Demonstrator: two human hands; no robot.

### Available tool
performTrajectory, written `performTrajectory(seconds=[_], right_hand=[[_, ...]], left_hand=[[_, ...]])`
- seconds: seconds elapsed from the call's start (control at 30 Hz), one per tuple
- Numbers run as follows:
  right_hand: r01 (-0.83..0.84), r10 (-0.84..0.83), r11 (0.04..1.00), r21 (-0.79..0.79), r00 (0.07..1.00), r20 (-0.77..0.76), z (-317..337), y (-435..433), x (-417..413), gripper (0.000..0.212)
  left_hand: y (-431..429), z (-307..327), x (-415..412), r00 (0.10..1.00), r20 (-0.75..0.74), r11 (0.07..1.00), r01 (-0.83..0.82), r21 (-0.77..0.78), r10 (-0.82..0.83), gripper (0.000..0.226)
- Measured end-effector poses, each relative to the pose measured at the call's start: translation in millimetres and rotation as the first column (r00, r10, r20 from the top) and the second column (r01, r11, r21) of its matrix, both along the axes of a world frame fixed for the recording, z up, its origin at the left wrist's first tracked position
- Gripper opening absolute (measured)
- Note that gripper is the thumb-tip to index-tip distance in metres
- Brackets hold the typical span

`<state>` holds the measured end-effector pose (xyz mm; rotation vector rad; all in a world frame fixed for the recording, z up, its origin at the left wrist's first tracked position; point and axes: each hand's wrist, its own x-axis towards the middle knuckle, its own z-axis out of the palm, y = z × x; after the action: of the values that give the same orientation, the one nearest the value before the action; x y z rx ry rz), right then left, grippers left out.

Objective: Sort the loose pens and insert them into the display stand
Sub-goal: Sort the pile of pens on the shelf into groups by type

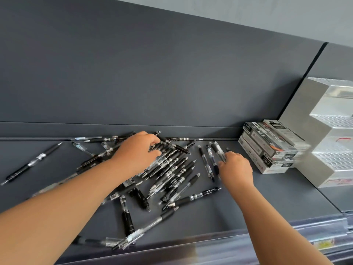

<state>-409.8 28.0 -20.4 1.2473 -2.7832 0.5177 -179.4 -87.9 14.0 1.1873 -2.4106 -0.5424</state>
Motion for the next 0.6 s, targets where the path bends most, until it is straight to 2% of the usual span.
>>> performTrajectory(seconds=[0.1,0.23,0.3,0.37,0.47,0.6], right_hand=[[0.005,-0.004,0.998,0.062,1.0,-0.007,-4,3,0,0.019],[-0.034,0.035,0.999,0.028,0.998,-0.057,0,11,5,0.024],[-0.134,0.133,0.988,-0.07,0.991,-0.022,4,16,11,0.025],[-0.299,0.309,0.944,-0.137,0.95,0.052,8,24,19,0.027],[-0.501,0.515,0.857,-0.119,0.844,0.149,8,38,31,0.024],[-0.591,0.59,0.804,-0.062,0.78,0.208,1,47,35,0.024]], left_hand=[[10,0,-7,0.996,0.056,0.996,0.071,-0.048,-0.069,0.034],[24,0,-15,0.981,0.116,0.984,0.162,-0.07,-0.153,0.024],[31,0,-18,0.972,0.136,0.979,0.198,-0.044,-0.191,0.017],[36,-2,-21,0.96,0.164,0.973,0.23,-0.005,-0.226,0.012],[43,-6,-25,0.934,0.238,0.964,0.258,0.059,-0.265,0.011],[49,-11,-27,0.916,0.327,0.972,0.215,0.092,-0.234,0.012]])
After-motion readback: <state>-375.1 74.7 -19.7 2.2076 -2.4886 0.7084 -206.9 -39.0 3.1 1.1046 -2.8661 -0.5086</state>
